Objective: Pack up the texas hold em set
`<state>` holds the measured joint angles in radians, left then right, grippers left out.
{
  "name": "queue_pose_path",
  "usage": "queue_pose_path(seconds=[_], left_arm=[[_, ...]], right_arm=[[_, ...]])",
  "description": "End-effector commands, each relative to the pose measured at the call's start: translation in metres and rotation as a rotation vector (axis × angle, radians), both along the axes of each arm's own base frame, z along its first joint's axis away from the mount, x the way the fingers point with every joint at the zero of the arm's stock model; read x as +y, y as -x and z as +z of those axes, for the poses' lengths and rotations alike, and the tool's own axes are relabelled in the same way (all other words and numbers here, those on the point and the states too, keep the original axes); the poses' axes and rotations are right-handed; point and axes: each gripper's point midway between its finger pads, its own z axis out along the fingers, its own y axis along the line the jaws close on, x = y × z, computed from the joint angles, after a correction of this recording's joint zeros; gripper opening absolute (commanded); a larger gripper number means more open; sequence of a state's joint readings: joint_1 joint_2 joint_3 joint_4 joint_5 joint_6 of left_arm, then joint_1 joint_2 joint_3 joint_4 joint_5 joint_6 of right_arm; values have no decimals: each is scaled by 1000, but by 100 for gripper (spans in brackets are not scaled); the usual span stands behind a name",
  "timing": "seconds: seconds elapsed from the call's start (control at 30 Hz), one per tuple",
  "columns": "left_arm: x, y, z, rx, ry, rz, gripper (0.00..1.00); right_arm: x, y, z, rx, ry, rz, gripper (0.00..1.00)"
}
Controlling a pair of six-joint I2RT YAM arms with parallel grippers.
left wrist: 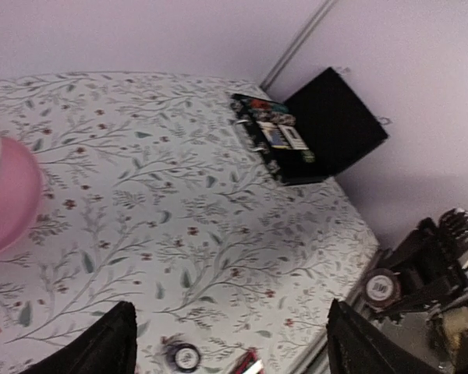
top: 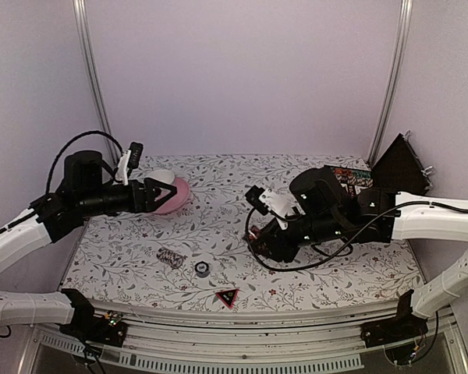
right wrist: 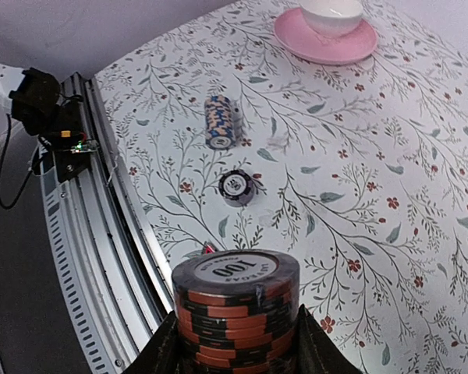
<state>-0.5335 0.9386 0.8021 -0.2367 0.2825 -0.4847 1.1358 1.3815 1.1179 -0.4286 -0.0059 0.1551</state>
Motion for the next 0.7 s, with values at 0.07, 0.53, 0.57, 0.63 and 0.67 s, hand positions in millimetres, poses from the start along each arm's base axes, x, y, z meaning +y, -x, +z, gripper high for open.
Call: queue_pose_path(seconds=[0.07, 0.53, 0.57, 0.63, 0.67], left_arm=[[-99, 77, 37, 198, 314, -396, 88], [-157, 118, -11, 395, 304, -521, 93], [-159, 118, -13, 399, 301, -524, 93], [-163, 118, -16, 403, 299, -526, 94], [-164, 118, -17, 407, 298, -527, 93]], right_arm=[[20, 21, 47, -85, -171, 193, 28], [30, 33, 46, -110, -158, 242, 29], [30, 33, 46, -110, -156, 242, 29], [31, 33, 46, -110, -151, 241, 29], [32, 34, 46, -111, -148, 241, 29]])
